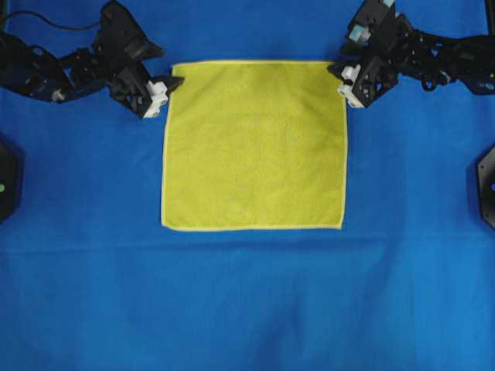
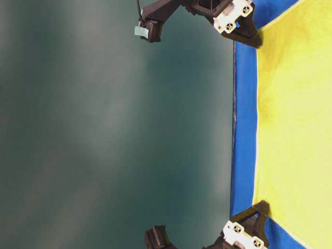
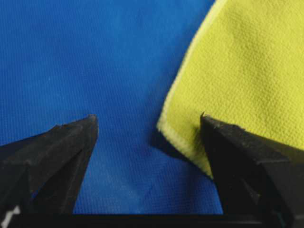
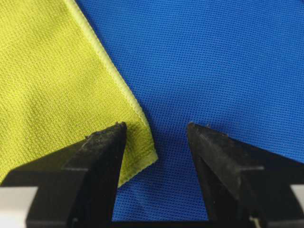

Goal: Fold the yellow towel.
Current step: 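Move both grippers to the towel's top corners and pinch them, then lift the top corners and fold them down toward the bottom edge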

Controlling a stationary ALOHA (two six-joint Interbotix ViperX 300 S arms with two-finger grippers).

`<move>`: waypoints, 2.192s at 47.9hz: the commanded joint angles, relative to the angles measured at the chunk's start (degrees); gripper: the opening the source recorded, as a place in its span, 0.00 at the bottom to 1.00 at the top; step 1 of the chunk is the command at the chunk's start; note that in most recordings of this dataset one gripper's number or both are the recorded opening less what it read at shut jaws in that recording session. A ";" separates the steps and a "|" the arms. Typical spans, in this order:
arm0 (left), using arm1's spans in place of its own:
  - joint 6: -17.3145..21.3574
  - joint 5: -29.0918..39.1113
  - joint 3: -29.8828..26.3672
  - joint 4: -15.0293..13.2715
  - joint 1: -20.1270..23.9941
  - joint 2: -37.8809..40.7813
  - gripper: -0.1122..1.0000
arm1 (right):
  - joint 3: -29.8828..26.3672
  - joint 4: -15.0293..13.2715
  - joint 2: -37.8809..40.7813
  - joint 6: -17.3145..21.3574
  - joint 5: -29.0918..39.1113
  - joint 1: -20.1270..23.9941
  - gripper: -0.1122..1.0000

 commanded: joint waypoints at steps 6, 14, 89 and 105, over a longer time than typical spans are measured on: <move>0.09 0.44 -0.97 0.00 -0.70 -0.44 0.81 | 0.53 -0.09 -0.62 -0.26 0.09 -0.09 0.57; 0.09 2.72 -1.05 0.00 -1.05 -0.44 0.53 | 0.70 -0.26 -0.70 -0.35 1.58 0.53 0.22; 1.23 12.48 6.68 0.00 -16.08 -20.83 0.11 | 6.42 1.76 -19.42 2.29 8.70 15.56 0.13; -2.29 16.79 7.21 0.00 -27.16 -20.57 0.11 | 9.14 2.64 -21.97 8.00 9.58 23.47 0.13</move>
